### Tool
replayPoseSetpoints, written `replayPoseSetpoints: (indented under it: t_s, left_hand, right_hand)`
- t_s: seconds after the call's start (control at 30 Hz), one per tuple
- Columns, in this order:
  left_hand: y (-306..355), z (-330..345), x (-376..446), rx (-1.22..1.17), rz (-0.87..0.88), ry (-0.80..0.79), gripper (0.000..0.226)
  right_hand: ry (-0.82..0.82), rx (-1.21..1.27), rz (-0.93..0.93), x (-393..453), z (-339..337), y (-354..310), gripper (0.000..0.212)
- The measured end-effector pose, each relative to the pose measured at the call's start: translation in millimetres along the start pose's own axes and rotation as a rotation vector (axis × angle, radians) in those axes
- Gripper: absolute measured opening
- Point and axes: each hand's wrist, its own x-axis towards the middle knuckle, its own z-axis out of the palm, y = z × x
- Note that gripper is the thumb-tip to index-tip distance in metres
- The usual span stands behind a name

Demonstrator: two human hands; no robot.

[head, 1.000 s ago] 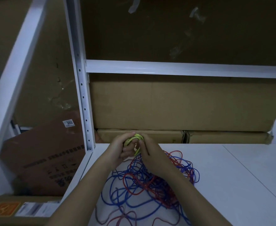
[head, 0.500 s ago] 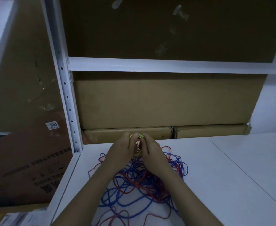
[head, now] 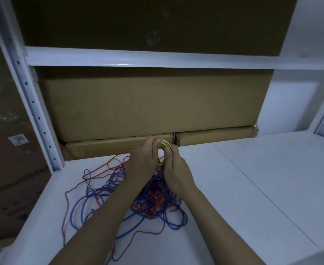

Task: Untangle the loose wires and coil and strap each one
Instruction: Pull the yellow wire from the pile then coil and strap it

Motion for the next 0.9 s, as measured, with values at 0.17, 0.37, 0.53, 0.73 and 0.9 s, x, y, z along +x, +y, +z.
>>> replayPoseSetpoints:
  t_s: [0.17,0.37,0.53,0.73,0.9]
  left_hand:
    - [40.8,40.8,2.0,-0.150,-0.098,-0.045,0.034]
    - [92.4,93.7,7.0,-0.236,-0.190,-0.060,0.033]
    - [146.9,158.6,4.7,-0.366,-0.270,-0.188,0.034]
    - [223.4,246.5,1.5,-0.551,-0.278,-0.466,0.034]
    - [262.1,313.0,2.8,-0.455,-0.162,-0.787,0.032]
  right_hand:
    - [0.068,-0.112,0.006,5.0,-43.8,23.2,0.028]
    - [-0.117,-0.090,-0.015,-0.3,-125.5,57.3,0.025]
    - [-0.075,-0.357,-0.052,-11.6,-200.5,108.9,0.028]
    - [0.065,-0.286,0.102,-35.6,-291.7,183.2,0.027]
    - [0.145,-0.268,0.205,-62.4,-355.0,250.1,0.025]
